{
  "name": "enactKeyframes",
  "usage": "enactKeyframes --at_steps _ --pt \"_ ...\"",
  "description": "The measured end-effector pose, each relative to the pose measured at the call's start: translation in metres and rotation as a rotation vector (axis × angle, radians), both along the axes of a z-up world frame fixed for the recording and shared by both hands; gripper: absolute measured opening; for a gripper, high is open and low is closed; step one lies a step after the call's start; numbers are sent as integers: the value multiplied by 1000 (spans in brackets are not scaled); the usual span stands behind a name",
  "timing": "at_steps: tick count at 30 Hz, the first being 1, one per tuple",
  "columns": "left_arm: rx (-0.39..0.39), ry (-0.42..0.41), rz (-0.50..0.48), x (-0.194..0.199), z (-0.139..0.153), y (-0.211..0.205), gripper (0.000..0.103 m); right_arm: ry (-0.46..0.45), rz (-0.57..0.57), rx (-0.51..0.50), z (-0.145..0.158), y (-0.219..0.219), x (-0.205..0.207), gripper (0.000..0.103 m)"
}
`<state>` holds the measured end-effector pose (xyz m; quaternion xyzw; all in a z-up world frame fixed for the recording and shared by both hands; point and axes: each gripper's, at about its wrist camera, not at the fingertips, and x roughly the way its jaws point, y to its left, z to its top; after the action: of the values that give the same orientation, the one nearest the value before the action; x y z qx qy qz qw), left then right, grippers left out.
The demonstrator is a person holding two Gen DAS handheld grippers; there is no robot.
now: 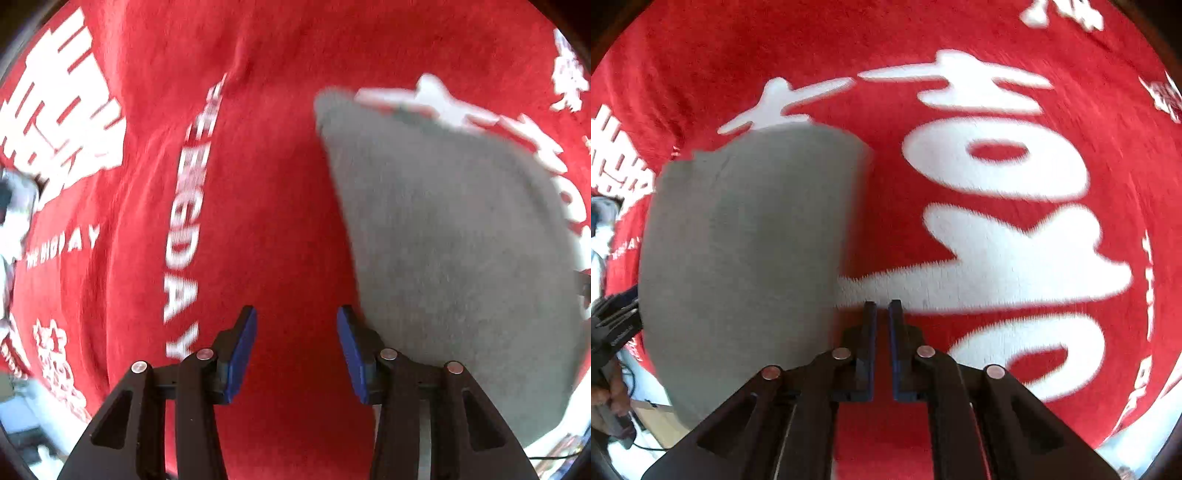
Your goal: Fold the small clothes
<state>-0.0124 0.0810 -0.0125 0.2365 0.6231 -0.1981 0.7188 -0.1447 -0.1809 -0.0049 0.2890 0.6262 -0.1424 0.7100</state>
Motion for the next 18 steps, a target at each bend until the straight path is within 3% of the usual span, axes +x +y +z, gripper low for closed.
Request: enactKeyframes --at_steps 2,6,12,15,18 --pt "-83 -5 51 0 14 18 47 -42 -39 65 8 -3 -12 7" --pt "-137 -5 72 -8 38 34 47 -75 -67 86 25 -5 -32 7" --pt "-258 19 8 -34 70 27 47 -164 -74 144 61 25 -32 7" --pt "-221 33 -20 -50 60 17 47 -154 -16 142 65 53 -25 7" --pt "-192 51 -5 -59 35 16 49 -86 50 81 47 71 -19 8"
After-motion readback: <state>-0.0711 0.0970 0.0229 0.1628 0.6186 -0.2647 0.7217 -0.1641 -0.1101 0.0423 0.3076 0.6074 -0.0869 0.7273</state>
